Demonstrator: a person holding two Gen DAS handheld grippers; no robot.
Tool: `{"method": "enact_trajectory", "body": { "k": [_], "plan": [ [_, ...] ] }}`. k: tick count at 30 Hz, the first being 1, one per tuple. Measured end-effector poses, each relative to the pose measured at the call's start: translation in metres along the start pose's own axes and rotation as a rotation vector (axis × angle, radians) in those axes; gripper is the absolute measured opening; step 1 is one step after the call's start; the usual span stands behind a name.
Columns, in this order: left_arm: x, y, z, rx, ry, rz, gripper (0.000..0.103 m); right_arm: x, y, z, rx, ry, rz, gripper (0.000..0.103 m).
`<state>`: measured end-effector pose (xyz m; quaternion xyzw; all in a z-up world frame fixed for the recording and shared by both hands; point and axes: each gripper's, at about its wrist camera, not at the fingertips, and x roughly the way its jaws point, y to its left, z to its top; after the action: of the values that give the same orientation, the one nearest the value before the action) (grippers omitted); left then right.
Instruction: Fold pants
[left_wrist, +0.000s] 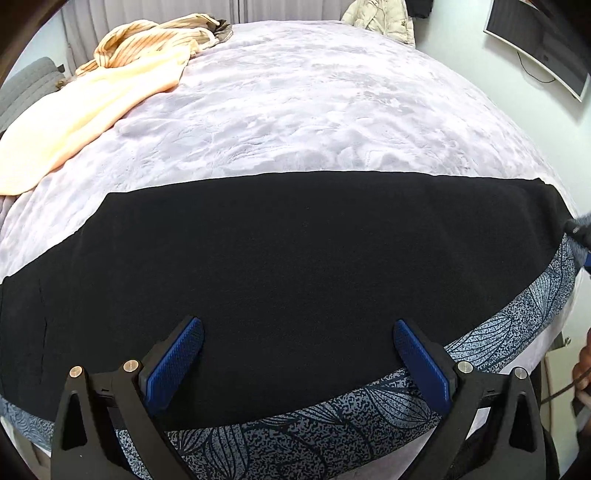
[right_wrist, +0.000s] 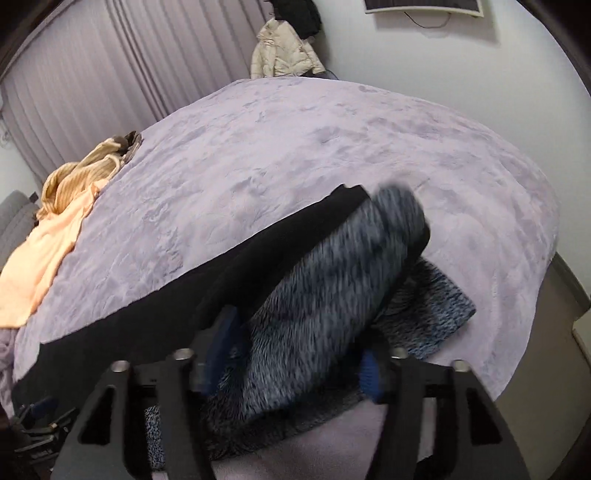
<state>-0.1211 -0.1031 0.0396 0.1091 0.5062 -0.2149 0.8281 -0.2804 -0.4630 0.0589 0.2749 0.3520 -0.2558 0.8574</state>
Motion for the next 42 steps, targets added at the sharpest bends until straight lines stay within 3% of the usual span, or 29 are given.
{"method": "enact_trajectory", "body": {
  "k": [2, 4, 5, 6, 7, 9, 11, 14, 16, 18, 19, 21, 22, 24, 26, 28, 30, 34, 38, 39, 42],
  "plan": [
    [0.002, -0.001, -0.002, 0.000, -0.006, 0.015, 0.103, -0.013, -0.027, 0.005, 0.102, -0.051, 0.045, 0.087],
    [0.003, -0.002, -0.003, -0.002, -0.005, 0.029, 0.103, -0.012, -0.041, 0.006, 0.141, -0.010, 0.096, 0.082],
    [0.003, -0.003, -0.004, -0.004, -0.004, 0.031, 0.103, -0.008, -0.047, 0.009, 0.156, 0.028, 0.152, 0.066],
    [0.003, -0.003, -0.003, -0.006, 0.001, 0.030, 0.103, -0.006, -0.050, 0.011, 0.157, 0.055, 0.176, 0.058],
    [0.002, -0.001, -0.002, -0.008, 0.004, 0.027, 0.103, -0.007, -0.050, 0.013, 0.144, 0.067, 0.183, 0.049],
    [-0.001, 0.001, 0.001, -0.015, 0.006, 0.021, 0.103, -0.013, -0.049, 0.018, 0.109, 0.058, 0.183, 0.022],
    [-0.002, 0.003, 0.005, -0.018, 0.007, 0.008, 0.103, -0.025, -0.043, 0.029, 0.048, 0.022, 0.195, 0.016],
    [-0.002, 0.001, 0.007, -0.010, 0.000, 0.007, 0.103, -0.045, -0.030, 0.033, -0.050, -0.056, 0.183, 0.015],
    [0.003, 0.000, 0.006, -0.014, 0.013, 0.016, 0.103, -0.038, -0.033, 0.027, -0.079, -0.031, 0.148, 0.015],
    [0.006, 0.000, 0.005, -0.018, 0.012, 0.024, 0.103, -0.008, -0.052, 0.017, -0.040, 0.076, 0.102, 0.021],
    [0.007, 0.000, 0.006, -0.012, 0.013, 0.030, 0.103, 0.009, -0.069, 0.012, 0.026, 0.134, 0.129, 0.021],
    [0.005, -0.002, 0.006, -0.002, 0.015, 0.038, 0.103, 0.009, -0.085, 0.010, 0.127, 0.119, 0.206, 0.022],
    [0.003, -0.004, 0.006, -0.002, 0.017, 0.036, 0.103, 0.007, -0.081, 0.014, 0.110, 0.124, 0.186, 0.027],
    [0.002, -0.002, 0.006, -0.010, 0.020, 0.031, 0.103, -0.009, -0.060, 0.021, -0.006, 0.074, 0.064, 0.040],
    [0.002, 0.000, 0.005, -0.018, 0.020, 0.032, 0.103, -0.034, -0.042, 0.023, -0.107, -0.064, -0.109, 0.091],
    [0.001, 0.000, 0.003, -0.022, 0.016, 0.033, 0.103, -0.061, -0.036, 0.021, -0.146, -0.226, -0.191, 0.099],
    [-0.003, -0.002, -0.002, -0.025, 0.012, 0.033, 0.103, -0.067, -0.031, 0.021, -0.220, -0.248, -0.192, 0.099],
    [-0.007, -0.005, -0.007, -0.021, 0.012, 0.033, 0.103, -0.057, -0.031, 0.023, -0.315, -0.152, -0.101, 0.098],
    [-0.004, -0.006, -0.003, -0.015, 0.014, 0.032, 0.103, -0.043, -0.019, 0.021, -0.420, -0.071, -0.013, 0.081],
    [-0.004, -0.006, -0.003, -0.015, 0.014, 0.030, 0.103, -0.035, -0.019, 0.021, -0.427, -0.039, -0.003, 0.080],
    [-0.005, -0.006, -0.005, -0.014, 0.013, 0.026, 0.103, -0.010, -0.029, 0.021, -0.404, 0.079, 0.035, 0.064]
  ]
}}
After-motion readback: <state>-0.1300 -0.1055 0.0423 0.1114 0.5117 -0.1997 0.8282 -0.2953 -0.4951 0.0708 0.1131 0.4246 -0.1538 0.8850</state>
